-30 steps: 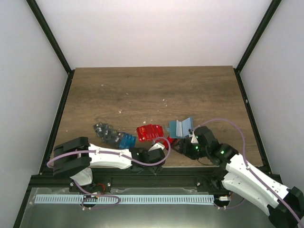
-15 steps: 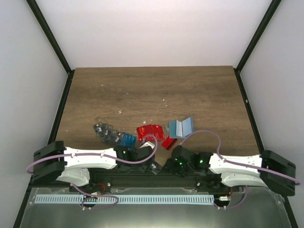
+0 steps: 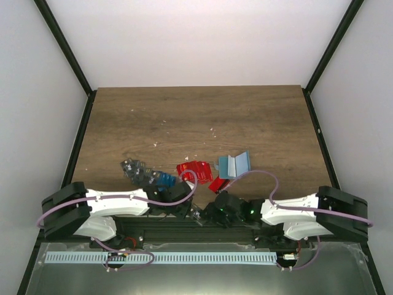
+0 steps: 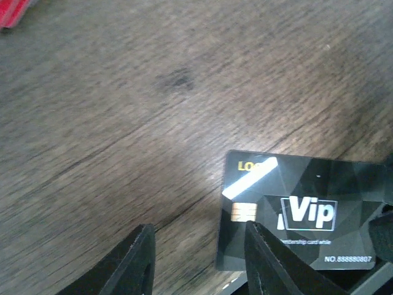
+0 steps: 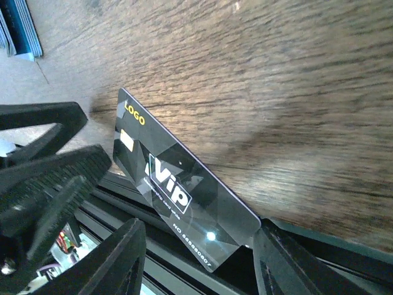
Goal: Put the credit cards into the card holder
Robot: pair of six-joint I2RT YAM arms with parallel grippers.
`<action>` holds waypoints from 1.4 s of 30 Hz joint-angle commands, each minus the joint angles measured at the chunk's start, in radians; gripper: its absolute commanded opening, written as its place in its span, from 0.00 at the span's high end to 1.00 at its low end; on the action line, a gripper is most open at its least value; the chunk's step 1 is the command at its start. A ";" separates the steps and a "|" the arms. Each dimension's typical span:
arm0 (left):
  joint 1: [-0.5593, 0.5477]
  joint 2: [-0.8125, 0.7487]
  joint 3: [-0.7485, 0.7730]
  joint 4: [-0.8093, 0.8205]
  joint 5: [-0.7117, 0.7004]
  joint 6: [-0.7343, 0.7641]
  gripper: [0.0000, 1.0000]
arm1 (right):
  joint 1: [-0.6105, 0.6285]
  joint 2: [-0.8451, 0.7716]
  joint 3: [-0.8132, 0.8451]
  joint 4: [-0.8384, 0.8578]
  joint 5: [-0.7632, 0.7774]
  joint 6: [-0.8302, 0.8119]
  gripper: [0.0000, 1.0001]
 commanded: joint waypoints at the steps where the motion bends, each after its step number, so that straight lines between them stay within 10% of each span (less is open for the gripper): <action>1: 0.005 0.028 -0.023 0.087 0.079 0.029 0.59 | 0.013 0.029 -0.024 0.087 0.043 0.051 0.51; 27: 0.006 -0.001 -0.006 0.093 0.112 0.007 0.69 | 0.012 -0.012 -0.100 0.256 0.065 0.033 0.99; 42: 0.164 -0.303 0.284 -0.025 0.020 -0.040 0.41 | -0.169 -0.521 0.098 -0.162 0.284 -0.221 0.99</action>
